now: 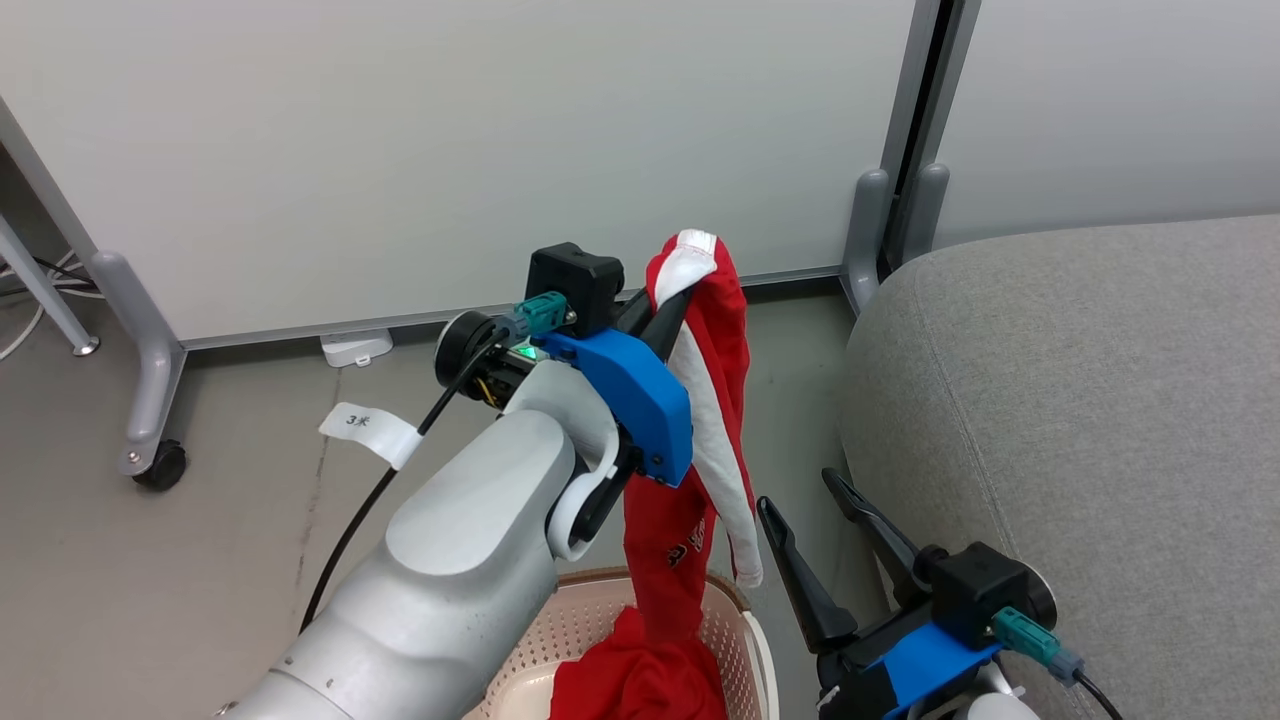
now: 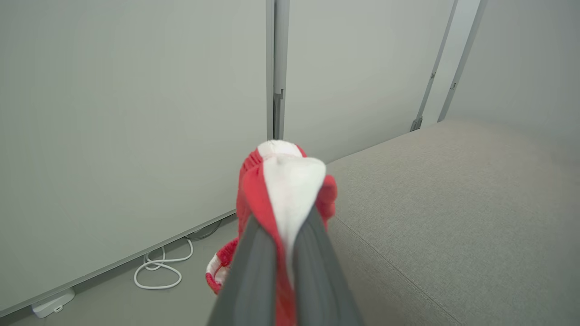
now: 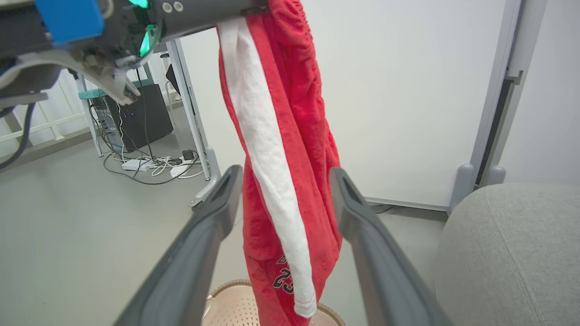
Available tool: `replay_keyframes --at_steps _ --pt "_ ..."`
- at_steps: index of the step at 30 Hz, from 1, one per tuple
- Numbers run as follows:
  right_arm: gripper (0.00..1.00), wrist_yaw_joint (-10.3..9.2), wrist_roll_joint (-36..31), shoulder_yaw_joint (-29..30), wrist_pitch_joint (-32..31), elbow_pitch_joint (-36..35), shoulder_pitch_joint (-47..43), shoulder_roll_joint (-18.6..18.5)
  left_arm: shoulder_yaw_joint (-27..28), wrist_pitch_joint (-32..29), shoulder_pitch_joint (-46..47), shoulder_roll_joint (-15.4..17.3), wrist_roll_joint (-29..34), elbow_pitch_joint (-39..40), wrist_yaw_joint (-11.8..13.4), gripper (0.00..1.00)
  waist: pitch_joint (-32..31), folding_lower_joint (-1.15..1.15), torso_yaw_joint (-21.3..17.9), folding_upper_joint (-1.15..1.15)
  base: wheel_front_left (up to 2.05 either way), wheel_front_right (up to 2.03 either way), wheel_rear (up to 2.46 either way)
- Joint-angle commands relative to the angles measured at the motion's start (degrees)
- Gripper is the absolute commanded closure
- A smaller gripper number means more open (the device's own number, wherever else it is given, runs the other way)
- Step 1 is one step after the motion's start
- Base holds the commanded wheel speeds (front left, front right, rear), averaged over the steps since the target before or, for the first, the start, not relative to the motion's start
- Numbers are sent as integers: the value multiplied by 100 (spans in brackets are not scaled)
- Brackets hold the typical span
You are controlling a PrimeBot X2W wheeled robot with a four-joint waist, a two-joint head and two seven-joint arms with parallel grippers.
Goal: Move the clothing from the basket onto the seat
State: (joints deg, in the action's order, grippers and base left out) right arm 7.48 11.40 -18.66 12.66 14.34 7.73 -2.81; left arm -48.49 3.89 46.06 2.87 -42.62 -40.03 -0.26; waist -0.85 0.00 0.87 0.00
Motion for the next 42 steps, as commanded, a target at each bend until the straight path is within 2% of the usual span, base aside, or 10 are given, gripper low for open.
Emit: replay_keyframes --at_steps 1,13,29,30,32,42 --pt "0 2 -48 12 -30 -3 -66 -14 -30 40 115 4 -42 29 48 100 -2 0 -1 0 0 0 0" --pt "0 3 -92 -126 -529 716 729 -14 -670 22 285 3 -452 279 75 100 95 0 47 0 0 0 0" --pt "0 2 250 -403 -494 2365 1860 -14 -1505 159 550 4 -1026 705 293 100 140 0 155 0 0 0 0" --pt "56 3 311 -441 -471 2456 1916 -14 -1542 177 571 5 -1058 701 309 100 136 0 153 0 0 0 0" --pt "100 3 397 -523 -422 2595 1999 -14 -1616 203 614 4 -1111 683 315 100 125 0 152 0 0 0 0" --pt "100 3 726 -834 -185 3019 2177 -14 -1820 347 718 3 -1367 494 367 100 59 0 97 0 0 0 0"
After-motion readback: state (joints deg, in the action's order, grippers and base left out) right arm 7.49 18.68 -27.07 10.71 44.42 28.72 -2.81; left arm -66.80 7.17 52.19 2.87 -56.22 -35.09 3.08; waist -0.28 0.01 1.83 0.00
